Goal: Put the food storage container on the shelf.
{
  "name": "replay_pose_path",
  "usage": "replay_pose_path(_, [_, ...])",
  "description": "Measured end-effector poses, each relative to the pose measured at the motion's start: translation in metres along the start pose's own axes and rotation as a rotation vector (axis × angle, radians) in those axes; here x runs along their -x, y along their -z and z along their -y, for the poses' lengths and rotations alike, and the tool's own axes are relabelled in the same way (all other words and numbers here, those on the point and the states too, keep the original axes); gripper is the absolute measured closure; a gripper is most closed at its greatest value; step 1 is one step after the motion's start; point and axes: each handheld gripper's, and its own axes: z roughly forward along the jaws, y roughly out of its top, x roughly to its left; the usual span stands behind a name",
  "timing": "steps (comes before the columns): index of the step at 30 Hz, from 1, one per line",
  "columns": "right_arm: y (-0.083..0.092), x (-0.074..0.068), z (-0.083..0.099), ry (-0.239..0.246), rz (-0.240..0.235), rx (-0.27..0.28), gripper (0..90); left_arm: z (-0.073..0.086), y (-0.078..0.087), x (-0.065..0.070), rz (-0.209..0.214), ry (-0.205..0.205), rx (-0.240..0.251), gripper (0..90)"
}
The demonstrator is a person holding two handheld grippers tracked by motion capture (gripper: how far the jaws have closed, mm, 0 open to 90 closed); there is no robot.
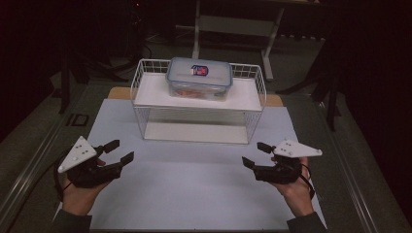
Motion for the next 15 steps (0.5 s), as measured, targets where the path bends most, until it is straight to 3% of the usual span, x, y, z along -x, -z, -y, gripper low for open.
replay_pose_path(4, [0.004, -0.005, 0.018, 0.009, 0.028, 0.008, 27.1, 0.013, 0.002, -0.001, -0.006, 0.019, 0.009, 36.6])
replay_pose_path(5, [0.006, -0.004, 0.029, -0.013, 0.038, 0.038, 27.1, 0.021, 0.002, -0.003, -0.009, 0.051, 0.027, 36.6])
replay_pose_path(6, [0.006, -0.004, 0.029, -0.013, 0.038, 0.038, 27.1, 0.021, 0.002, -0.003, -0.009, 0.051, 0.027, 36.6])
replay_pose_path(7, [0.008, -0.002, 0.036, -0.042, 0.049, 0.067, 27.2, 0.028, 0.002, -0.004, -0.022, 0.065, 0.042, 36.6])
replay_pose_path(9, [0.009, 0.001, 0.039, -0.061, 0.050, 0.080, 27.2, 0.033, 0.001, -0.006, -0.022, 0.073, 0.039, 36.5])
replay_pose_path(15, [0.010, 0.002, 0.046, -0.042, 0.078, 0.096, 25.0, 0.042, 0.001, -0.009, -0.047, 0.078, 0.029, 36.2])
